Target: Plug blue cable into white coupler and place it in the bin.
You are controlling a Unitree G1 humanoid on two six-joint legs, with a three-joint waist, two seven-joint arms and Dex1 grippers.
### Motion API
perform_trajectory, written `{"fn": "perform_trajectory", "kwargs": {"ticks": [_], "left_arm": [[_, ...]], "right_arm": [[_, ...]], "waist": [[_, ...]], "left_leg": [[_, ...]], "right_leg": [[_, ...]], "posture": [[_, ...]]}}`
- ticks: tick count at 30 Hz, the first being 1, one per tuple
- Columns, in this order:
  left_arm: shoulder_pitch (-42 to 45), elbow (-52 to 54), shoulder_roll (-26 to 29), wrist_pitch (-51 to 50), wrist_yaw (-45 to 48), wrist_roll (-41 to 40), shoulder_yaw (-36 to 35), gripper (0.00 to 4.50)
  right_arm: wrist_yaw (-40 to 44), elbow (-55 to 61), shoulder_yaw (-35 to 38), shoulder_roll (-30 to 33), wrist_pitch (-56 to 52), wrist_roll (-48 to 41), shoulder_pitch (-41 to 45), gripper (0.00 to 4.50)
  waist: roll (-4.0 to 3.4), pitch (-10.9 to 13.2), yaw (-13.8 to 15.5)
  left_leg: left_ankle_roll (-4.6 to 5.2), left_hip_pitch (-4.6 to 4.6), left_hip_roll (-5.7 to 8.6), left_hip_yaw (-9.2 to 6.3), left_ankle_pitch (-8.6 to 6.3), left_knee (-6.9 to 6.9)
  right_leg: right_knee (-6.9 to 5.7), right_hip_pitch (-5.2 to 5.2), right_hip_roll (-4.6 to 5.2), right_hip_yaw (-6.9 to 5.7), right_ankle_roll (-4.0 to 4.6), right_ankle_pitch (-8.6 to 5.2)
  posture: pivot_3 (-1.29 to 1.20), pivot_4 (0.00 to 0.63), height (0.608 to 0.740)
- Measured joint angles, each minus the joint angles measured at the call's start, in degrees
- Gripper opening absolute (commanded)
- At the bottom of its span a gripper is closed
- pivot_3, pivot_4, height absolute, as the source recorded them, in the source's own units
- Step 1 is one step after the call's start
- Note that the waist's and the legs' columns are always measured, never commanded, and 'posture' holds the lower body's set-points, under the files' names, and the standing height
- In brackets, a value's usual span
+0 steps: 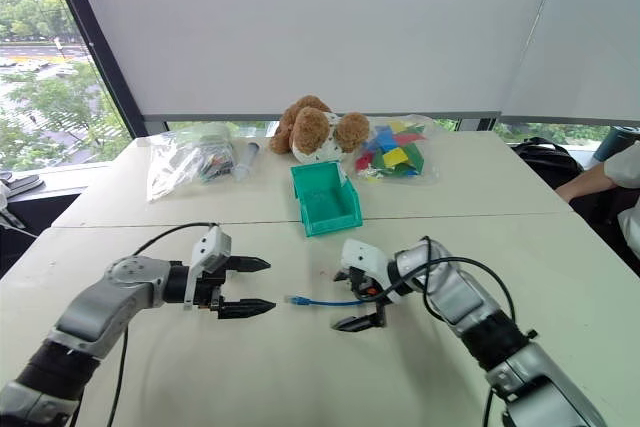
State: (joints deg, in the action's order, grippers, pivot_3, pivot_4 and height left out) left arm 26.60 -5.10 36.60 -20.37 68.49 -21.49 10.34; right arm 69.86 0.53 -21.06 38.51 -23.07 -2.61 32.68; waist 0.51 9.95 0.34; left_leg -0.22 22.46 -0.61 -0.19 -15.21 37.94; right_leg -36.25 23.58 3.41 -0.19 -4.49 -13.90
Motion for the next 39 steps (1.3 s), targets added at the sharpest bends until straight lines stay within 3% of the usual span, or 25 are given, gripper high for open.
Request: {"fn": "perform_trajectory", "kwargs": {"ticks": [7, 15, 18, 25, 31, 34, 39], "left_arm": [[8.34, -19.16, -6.75, 13.53, 6.76, 8.31, 5.93, 4.50], [13.97, -32.61, -11.06, 24.66, 9.95, 13.66, 7.05, 4.50], [14.85, -35.36, -11.79, 27.59, 10.32, 14.88, 6.85, 3.59], [15.82, -37.72, -11.99, 31.02, 12.03, 15.96, 6.71, 0.05], [13.61, -33.78, -12.20, 28.18, 12.29, 14.95, 5.63, 0.05], [13.61, -29.68, -13.08, 24.32, 9.62, 12.57, 2.55, 0.05], [14.68, -20.40, -13.66, 17.63, 3.65, 7.94, -2.97, 0.05]], "right_arm": [[-3.81, 16.16, 7.79, 5.51, -9.07, -3.74, -9.22, 4.47], [-9.01, 24.67, 12.32, 6.91, -15.81, -6.77, -14.34, 4.47], [-10.51, 26.33, 12.93, 7.11, -17.06, -7.62, -15.12, 4.50], [-13.10, 28.53, 13.55, 7.65, -19.08, -9.17, -16.99, 4.50], [-17.07, 32.96, 20.19, 5.62, -25.30, -15.17, -20.08, 4.50], [-20.61, 34.60, 23.17, 0.77, -30.91, -20.31, -20.49, 4.50], [-29.64, 34.00, 27.47, -13.41, -41.34, -29.60, -18.57, 4.50]], "waist": [[0.01, 0.00, 0.38], [0.03, 0.01, 0.35], [0.04, 0.01, 0.39], [0.04, 0.00, 0.31], [0.08, 0.02, 0.34], [0.09, 0.03, 0.36], [0.11, 0.05, 0.12]], "left_leg": [[0.00, 0.05, -0.01, 0.09, 0.00, 0.00], [0.03, 0.05, -0.06, 0.04, -0.02, 0.00], [0.03, 0.06, -0.05, 0.00, -0.02, 0.01], [0.06, 0.06, -0.07, -0.03, -0.03, 0.00], [0.07, 0.07, -0.19, -0.07, -0.04, 0.00], [0.07, 0.10, -0.21, -0.11, -0.04, 0.01], [0.07, 0.07, -0.24, -0.13, -0.04, 0.00]], "right_leg": [[0.05, 0.00, -0.04, -0.01, 0.04, -0.03], [0.07, 0.03, -0.05, -0.01, 0.05, -0.03], [0.07, 0.02, -0.04, -0.01, 0.05, -0.03], [0.07, 0.03, -0.06, -0.01, 0.04, -0.03], [0.08, 0.02, -0.06, -0.01, 0.03, -0.03], [0.07, 0.02, -0.05, -0.01, -0.02, 0.00], [0.05, 0.03, -0.07, -0.01, -0.13, 0.07]], "posture": [[0.00, 0.150, 0.740], [0.00, 0.150, 0.740], [0.00, 0.150, 0.740], [0.00, 0.150, 0.740], [0.00, 0.150, 0.740], [0.00, 0.150, 0.740], [0.00, 0.150, 0.740]]}}
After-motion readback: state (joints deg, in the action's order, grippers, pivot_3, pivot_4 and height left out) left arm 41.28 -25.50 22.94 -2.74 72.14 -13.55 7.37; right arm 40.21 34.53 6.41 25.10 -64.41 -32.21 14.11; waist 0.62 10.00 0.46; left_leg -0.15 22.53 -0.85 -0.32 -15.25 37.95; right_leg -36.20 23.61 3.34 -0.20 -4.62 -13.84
